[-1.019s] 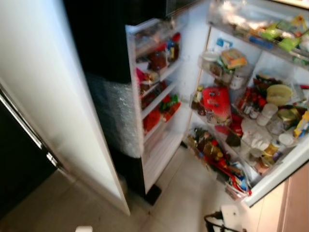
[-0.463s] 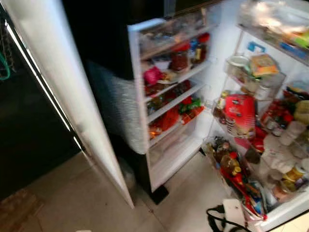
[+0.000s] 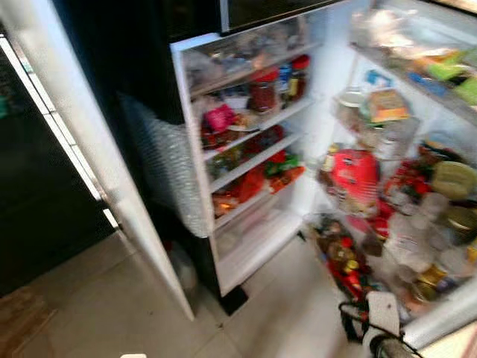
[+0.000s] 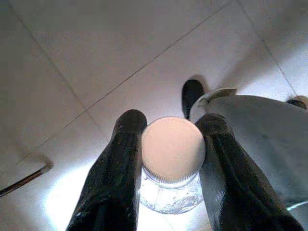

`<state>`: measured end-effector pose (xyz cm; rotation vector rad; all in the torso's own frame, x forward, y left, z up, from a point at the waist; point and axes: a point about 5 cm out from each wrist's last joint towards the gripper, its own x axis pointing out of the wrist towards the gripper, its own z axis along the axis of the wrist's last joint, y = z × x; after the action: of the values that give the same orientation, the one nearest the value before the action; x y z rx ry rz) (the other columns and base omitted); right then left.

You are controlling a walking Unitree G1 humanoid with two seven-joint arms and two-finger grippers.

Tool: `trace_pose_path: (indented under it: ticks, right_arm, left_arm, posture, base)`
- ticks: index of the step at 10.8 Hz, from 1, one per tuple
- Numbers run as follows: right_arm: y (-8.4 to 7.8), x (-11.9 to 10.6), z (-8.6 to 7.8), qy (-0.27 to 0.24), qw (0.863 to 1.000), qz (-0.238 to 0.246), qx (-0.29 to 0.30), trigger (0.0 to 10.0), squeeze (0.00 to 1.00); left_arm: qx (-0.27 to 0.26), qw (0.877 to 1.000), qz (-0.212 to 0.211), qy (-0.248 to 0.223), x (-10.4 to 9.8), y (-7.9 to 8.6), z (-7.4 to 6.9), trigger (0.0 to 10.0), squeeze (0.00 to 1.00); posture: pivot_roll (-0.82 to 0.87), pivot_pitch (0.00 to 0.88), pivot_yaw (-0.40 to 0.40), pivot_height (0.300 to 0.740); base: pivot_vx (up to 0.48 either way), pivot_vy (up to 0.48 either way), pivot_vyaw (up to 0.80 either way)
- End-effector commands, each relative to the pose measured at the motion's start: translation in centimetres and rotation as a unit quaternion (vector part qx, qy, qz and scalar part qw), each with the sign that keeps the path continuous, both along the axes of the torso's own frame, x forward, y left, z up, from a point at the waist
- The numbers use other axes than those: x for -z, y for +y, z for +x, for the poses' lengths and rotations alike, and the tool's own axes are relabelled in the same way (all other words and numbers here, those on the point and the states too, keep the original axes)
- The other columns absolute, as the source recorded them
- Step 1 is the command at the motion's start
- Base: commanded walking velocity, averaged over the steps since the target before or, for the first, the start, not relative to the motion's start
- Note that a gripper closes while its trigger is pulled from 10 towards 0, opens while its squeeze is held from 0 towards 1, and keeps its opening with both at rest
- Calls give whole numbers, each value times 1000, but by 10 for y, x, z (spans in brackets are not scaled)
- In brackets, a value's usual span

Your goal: Restocking fridge

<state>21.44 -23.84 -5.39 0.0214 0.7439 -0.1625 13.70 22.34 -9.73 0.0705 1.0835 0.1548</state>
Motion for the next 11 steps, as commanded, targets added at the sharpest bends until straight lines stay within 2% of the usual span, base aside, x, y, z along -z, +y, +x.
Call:
trace_pose_path:
  ticks: [1, 4, 6, 7, 11]
  right_arm:
    - [-14, -14, 12, -49, 998, -10, 25, 10000, 0]
    - [-31, -49, 44, -146, 986, -55, 54, 10000, 0]
    - [-29, -61, 55, -182, 979, -66, 58, 10000, 0]
    - [-32, -67, 59, -191, 974, -105, 63, 10000, 0]
    - [-42, -81, 66, -218, 964, -126, 86, 10000, 0]
  left_arm:
    - [-1, 1000, 7, 1, 0, 3, -1, 10000, 0]
    - [1, 1000, 10, -1, -1, 4, 0, 10000, 0]
    - [-1, 1000, 9, -4, -1, 4, 1, 10000, 0]
    - [-1, 1000, 9, -5, -2, 4, 2, 10000, 0]
    - [-4, 1000, 9, -8, -2, 3, 2, 10000, 0]
  posture:
    - [-134, 0, 29, 740]
    - [-139, 0, 33, 740]
    - [-131, 0, 32, 740]
    - [-132, 0, 34, 740]
    - [-129, 0, 29, 740]
  base:
    - [0, 0, 0]
    - [0, 0, 0]
    - [0, 0, 0]
    - [0, 0, 0]
    - [0, 0, 0]
